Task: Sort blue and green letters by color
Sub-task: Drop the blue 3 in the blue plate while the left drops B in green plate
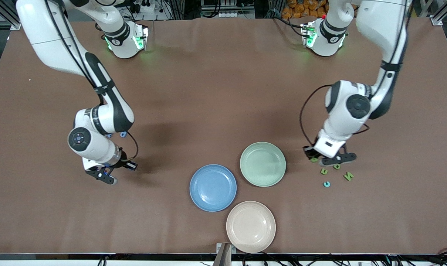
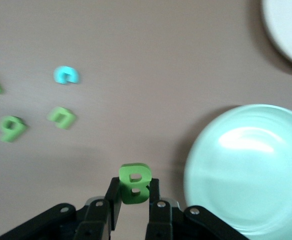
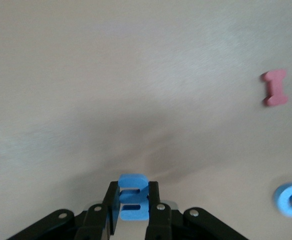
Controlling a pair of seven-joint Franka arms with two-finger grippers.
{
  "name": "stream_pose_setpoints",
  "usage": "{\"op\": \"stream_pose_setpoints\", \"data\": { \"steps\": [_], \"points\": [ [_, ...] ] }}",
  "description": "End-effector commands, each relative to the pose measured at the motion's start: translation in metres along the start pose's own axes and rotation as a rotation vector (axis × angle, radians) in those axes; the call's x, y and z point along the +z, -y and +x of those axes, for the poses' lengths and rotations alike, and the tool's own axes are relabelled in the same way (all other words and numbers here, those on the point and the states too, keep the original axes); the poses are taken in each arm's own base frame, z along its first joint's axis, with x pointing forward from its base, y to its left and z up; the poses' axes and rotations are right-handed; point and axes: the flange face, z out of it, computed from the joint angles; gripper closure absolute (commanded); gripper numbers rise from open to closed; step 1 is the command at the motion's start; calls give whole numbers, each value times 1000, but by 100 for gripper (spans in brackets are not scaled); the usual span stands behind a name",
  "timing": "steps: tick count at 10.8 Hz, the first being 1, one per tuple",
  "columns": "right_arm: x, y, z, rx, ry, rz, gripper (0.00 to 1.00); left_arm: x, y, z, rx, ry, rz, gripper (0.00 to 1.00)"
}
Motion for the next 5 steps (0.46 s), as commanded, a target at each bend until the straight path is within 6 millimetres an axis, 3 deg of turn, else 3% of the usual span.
{"op": "stream_pose_setpoints", "data": {
  "steps": [1,2,5],
  "points": [
    [-20,50,-11,114,-4,7,100,7,-67,-11,-79,0,-37,95],
    [-22,68,-16,152,-3,14,100,10,-79,-11,-103,1,-48,95],
    [-24,122,-34,310,-5,51,100,45,-110,-14,-139,21,-55,91]
  ]
}}
